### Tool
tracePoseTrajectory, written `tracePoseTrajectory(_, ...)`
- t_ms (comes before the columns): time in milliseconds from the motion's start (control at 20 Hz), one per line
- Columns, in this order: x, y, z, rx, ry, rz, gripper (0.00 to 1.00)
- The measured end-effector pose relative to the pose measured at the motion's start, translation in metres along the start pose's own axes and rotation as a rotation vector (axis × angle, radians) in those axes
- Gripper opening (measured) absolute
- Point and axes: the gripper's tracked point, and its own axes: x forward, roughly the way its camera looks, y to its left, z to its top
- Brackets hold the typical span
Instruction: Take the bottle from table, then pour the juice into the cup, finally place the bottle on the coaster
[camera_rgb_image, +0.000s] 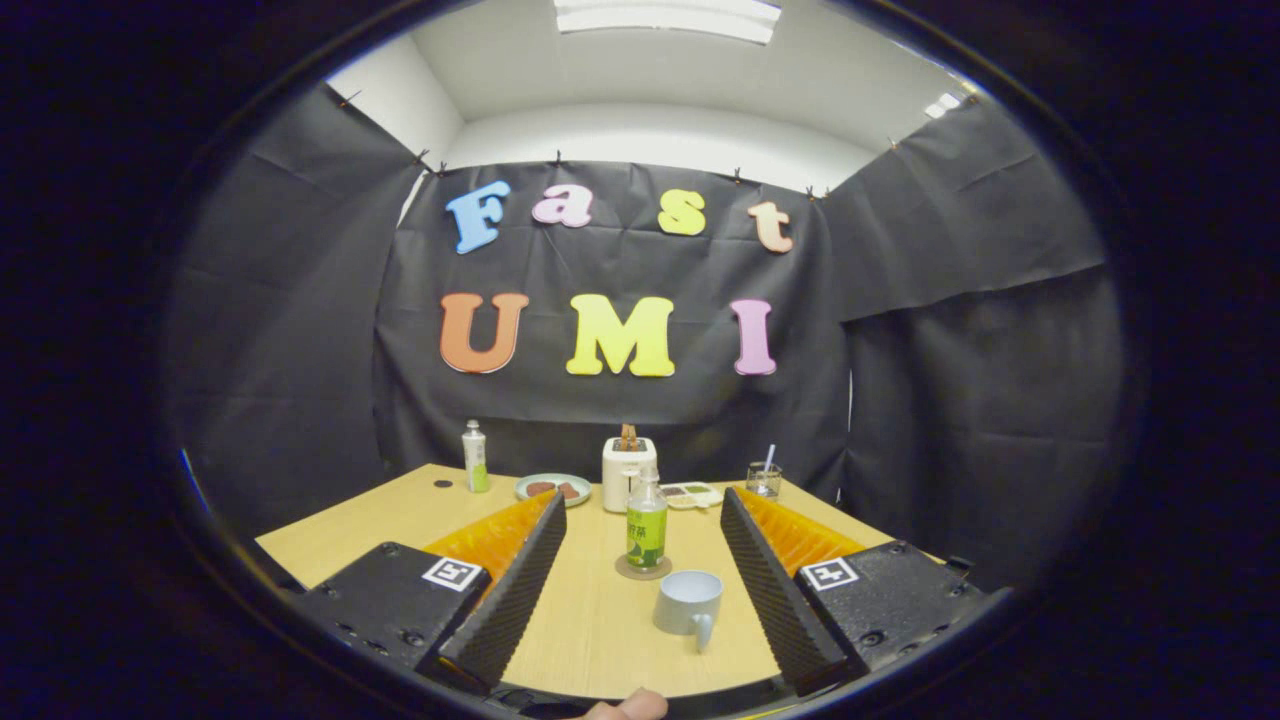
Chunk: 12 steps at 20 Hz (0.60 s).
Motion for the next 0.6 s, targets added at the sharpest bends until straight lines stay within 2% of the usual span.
tracePoseTrajectory(100, -0.004, 0.015, 0.005, -0.002, -0.014, 0.026, 1.0)
tracePoseTrajectory(450, -0.008, 0.02, 0.01, 0.069, -0.035, 0.021, 1.0)
tracePoseTrajectory(600, -0.005, 0.02, 0.004, 0.057, -0.015, 0.015, 1.0)
